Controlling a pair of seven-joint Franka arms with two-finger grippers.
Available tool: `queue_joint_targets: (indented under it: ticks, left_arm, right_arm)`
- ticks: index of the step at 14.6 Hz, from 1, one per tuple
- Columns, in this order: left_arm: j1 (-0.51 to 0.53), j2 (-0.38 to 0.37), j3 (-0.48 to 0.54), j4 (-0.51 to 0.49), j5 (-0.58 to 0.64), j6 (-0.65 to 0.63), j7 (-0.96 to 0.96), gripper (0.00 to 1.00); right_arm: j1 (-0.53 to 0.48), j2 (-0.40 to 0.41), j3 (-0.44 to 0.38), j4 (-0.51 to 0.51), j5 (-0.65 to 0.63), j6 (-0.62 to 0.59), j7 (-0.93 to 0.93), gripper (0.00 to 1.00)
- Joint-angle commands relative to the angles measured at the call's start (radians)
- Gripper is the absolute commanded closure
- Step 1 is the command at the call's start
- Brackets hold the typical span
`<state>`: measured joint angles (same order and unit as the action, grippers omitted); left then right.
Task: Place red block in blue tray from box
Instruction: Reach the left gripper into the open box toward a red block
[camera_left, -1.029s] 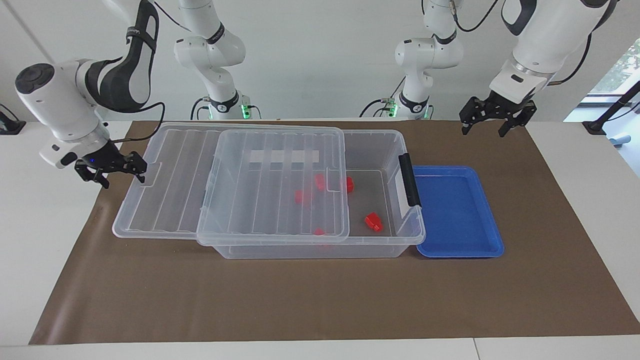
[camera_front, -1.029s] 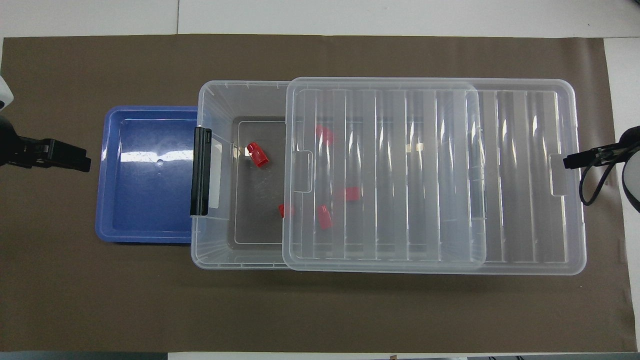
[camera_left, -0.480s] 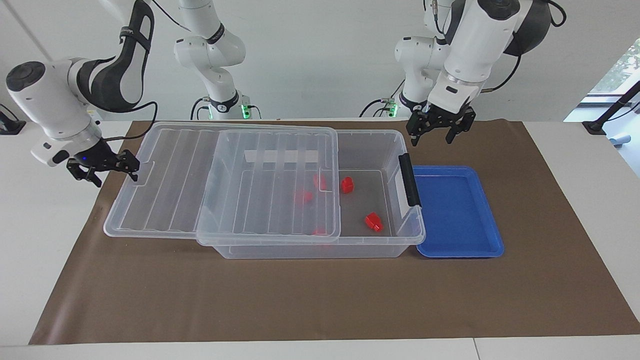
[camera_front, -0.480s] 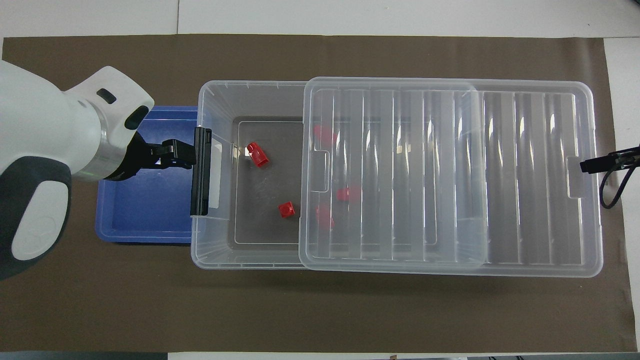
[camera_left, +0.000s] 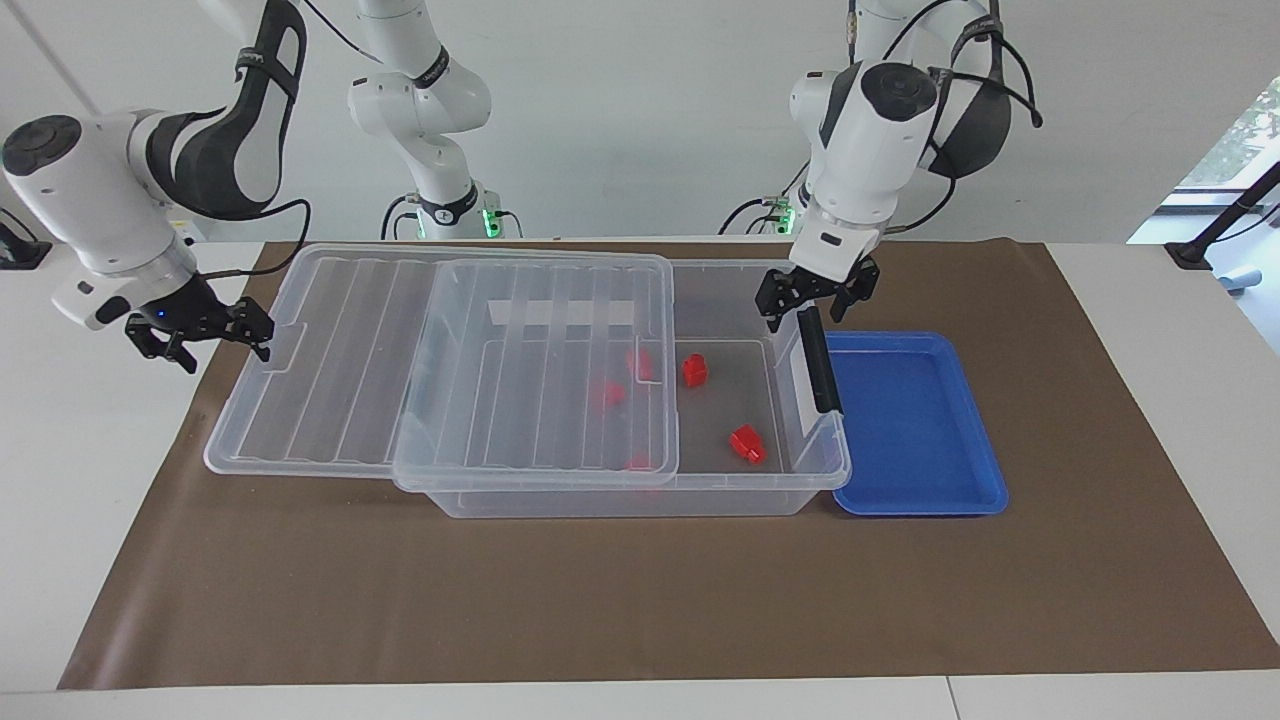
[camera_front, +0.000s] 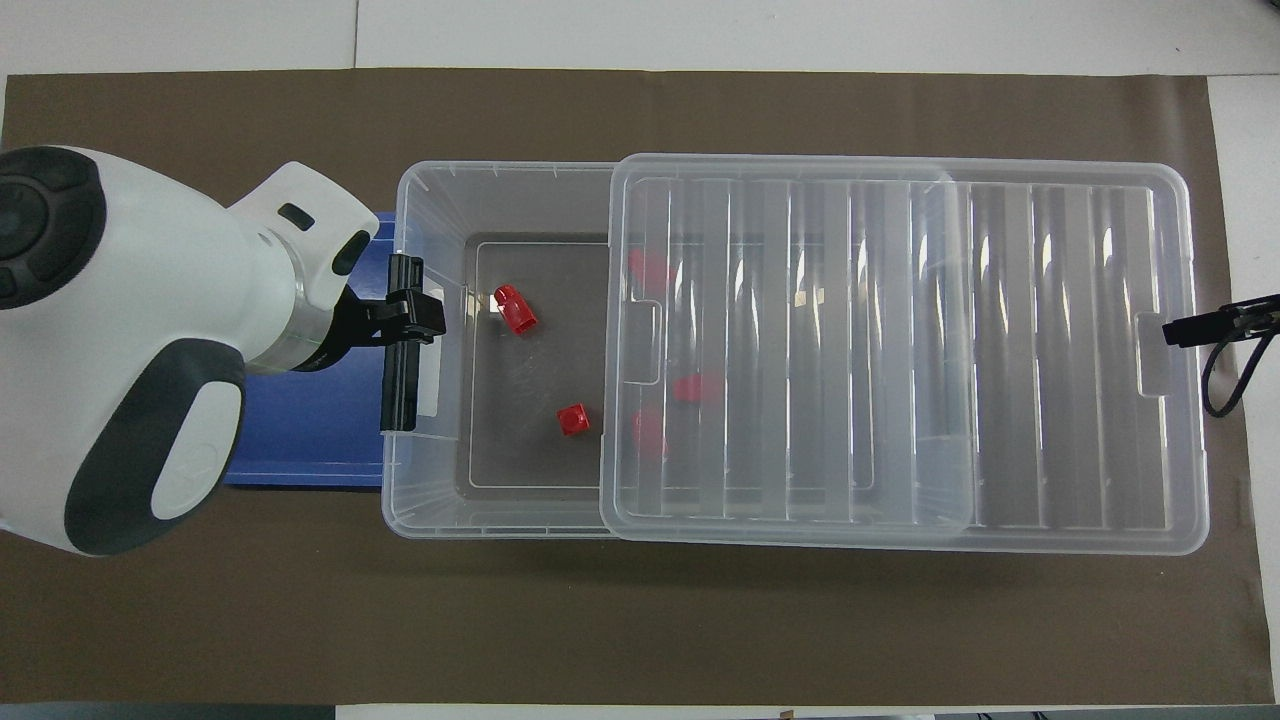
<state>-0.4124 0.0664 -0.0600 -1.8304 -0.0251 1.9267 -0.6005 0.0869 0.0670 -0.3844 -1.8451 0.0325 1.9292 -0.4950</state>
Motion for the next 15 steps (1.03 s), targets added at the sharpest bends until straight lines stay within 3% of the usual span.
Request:
queue_joint_targets:
  ticks: [1, 4, 6, 11, 15]
  left_arm:
    - [-0.054, 0.078, 0.012, 0.003, 0.052, 0.075, -0.103, 0.0]
    - [-0.062, 0.107, 0.011, -0.003, 0.07, 0.129, -0.16, 0.0]
    - [-0.062, 0.131, 0.011, -0.006, 0.07, 0.153, -0.163, 0.0]
    - [-0.063, 0.162, 0.011, -0.07, 0.07, 0.287, -0.216, 0.0]
    - [-0.065, 0.217, 0.012, -0.07, 0.074, 0.337, -0.269, 0.0]
  right_arm:
    - [-0.002, 0.019, 0.044, 0.169, 0.012, -0.183, 0.091, 0.0]
    - [-0.002, 0.017, 0.097, 0.296, 0.003, -0.347, 0.183, 0.0]
    - [-0.003, 0.007, 0.111, 0.3, 0.001, -0.418, 0.211, 0.0]
    - [0.013, -0.013, 0.153, 0.296, -0.003, -0.438, 0.361, 0.0]
    - [0.013, -0.024, 0.157, 0.288, -0.009, -0.458, 0.374, 0.0]
